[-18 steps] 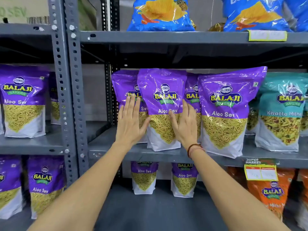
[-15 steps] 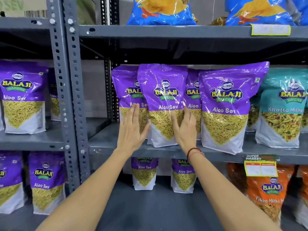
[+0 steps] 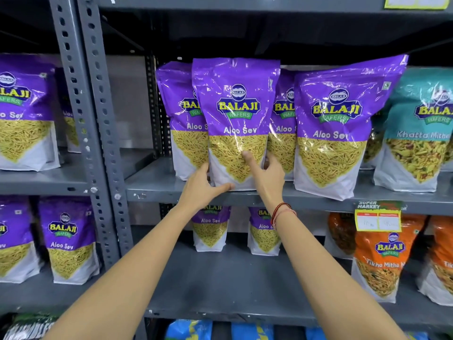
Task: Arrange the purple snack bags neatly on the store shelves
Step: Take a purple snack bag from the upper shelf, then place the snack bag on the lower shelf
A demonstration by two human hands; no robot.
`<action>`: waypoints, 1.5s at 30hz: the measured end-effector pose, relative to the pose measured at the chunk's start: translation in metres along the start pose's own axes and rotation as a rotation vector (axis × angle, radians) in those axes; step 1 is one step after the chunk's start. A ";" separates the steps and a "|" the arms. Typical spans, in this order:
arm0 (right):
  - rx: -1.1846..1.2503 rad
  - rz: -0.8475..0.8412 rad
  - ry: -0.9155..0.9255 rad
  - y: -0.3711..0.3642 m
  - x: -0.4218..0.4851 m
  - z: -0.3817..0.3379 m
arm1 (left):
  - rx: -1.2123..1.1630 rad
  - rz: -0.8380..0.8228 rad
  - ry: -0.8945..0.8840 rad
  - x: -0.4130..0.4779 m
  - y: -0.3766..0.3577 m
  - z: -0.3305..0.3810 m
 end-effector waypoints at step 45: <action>-0.252 -0.765 -0.302 -0.208 -0.121 0.267 | -0.118 -0.054 0.546 -0.146 -0.118 -0.305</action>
Point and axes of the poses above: each hand's wrist, its own x-axis towards the middle knuckle, its own y-axis out of the back of the hand, z = x × y, the point moved 8 cm from there along x, towards the middle knuckle, and after that the axes turned 15 degrees about -z, right-handed, at the moved point
